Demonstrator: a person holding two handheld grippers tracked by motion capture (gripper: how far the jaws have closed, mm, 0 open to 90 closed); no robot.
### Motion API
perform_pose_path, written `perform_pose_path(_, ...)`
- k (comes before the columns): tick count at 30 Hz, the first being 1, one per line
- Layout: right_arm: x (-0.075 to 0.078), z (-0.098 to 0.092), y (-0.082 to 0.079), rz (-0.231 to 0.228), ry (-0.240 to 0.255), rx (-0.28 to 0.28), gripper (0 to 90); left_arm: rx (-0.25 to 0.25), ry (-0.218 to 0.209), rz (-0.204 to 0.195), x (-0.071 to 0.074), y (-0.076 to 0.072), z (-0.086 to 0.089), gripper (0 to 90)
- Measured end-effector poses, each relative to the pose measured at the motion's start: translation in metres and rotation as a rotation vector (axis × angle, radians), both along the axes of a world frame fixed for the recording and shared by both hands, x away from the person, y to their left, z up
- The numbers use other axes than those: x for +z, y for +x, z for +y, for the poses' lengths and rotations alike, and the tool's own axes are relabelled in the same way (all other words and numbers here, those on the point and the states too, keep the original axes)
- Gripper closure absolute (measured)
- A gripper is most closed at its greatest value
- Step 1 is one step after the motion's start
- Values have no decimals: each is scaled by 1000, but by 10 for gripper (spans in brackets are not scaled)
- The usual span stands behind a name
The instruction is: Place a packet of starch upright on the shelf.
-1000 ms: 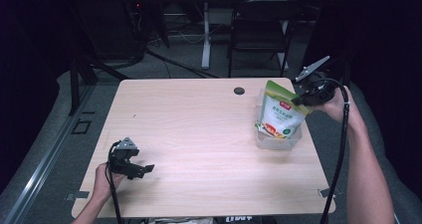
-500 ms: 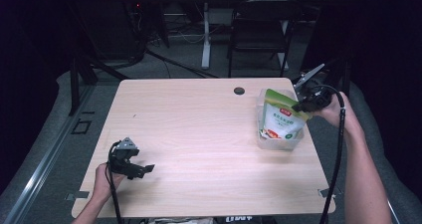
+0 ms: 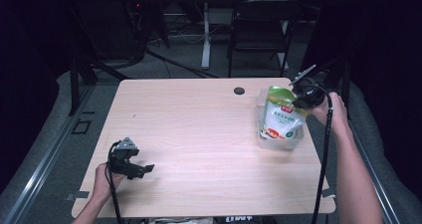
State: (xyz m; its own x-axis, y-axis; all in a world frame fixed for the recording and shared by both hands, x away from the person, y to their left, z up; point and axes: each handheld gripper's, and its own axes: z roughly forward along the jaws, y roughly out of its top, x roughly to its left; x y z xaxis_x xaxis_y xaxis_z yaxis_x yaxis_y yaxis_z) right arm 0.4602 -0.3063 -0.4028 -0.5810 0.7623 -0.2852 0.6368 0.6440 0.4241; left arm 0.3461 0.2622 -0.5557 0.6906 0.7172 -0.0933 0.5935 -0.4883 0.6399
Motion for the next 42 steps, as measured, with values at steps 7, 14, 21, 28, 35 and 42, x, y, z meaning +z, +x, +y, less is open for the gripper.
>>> perform_pose_path(7,-7,0,5,-37,24,-62,849,1,0,2,0,0,0,79)
perform_pose_path(14,-4,-3,0,-52,65,-77,812,-3,1,-3,0,0,-1,79)
perform_pose_path(21,3,-8,-8,-65,133,-89,704,-5,3,-2,1,0,-1,79)
perform_pose_path(28,18,-10,-21,-92,207,-99,446,-5,0,-1,1,0,-1,79)
perform_pose_path(35,34,1,-45,-87,284,-35,261,-6,2,-4,1,-1,-1,80)
perform_pose_path(42,42,23,-75,-90,313,30,153,-4,1,-7,1,-1,-2,80)
